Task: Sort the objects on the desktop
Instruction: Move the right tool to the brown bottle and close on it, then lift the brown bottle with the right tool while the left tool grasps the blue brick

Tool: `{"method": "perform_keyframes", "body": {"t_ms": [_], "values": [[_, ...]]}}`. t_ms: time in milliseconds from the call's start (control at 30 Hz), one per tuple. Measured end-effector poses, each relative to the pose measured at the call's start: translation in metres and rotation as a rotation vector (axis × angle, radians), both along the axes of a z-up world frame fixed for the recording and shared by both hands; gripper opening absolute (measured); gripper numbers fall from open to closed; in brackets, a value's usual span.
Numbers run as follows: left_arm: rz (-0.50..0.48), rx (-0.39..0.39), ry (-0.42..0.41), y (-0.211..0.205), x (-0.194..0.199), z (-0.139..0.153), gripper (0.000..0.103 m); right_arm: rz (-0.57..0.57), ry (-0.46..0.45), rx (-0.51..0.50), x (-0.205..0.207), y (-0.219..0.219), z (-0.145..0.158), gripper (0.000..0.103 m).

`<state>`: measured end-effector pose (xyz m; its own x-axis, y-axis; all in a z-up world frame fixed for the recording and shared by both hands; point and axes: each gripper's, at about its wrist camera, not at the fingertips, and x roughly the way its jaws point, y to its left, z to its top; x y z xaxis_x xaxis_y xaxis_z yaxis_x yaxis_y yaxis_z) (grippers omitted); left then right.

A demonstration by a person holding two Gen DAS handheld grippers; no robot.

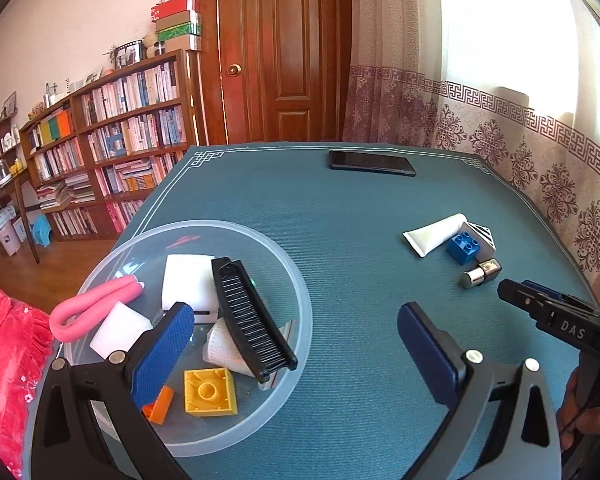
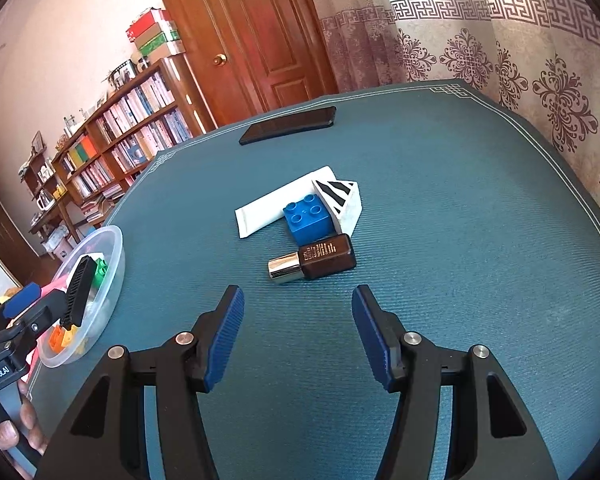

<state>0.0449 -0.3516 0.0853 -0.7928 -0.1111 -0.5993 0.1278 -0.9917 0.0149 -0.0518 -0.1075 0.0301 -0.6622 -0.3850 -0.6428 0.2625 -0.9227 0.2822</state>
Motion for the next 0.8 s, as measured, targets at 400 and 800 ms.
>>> {"method": "perform_keyframes", "body": {"t_ms": [400,800], "values": [[-0.026,0.027,-0.017,0.009,-0.011,-0.002,0.102,0.034,-0.020,0.179,-0.034,-0.013,-0.012,0.071],[-0.034,0.036,-0.031,0.014,-0.023,-0.006,0.102,0.062,-0.033,0.279,-0.052,-0.037,-0.019,0.072]]}}
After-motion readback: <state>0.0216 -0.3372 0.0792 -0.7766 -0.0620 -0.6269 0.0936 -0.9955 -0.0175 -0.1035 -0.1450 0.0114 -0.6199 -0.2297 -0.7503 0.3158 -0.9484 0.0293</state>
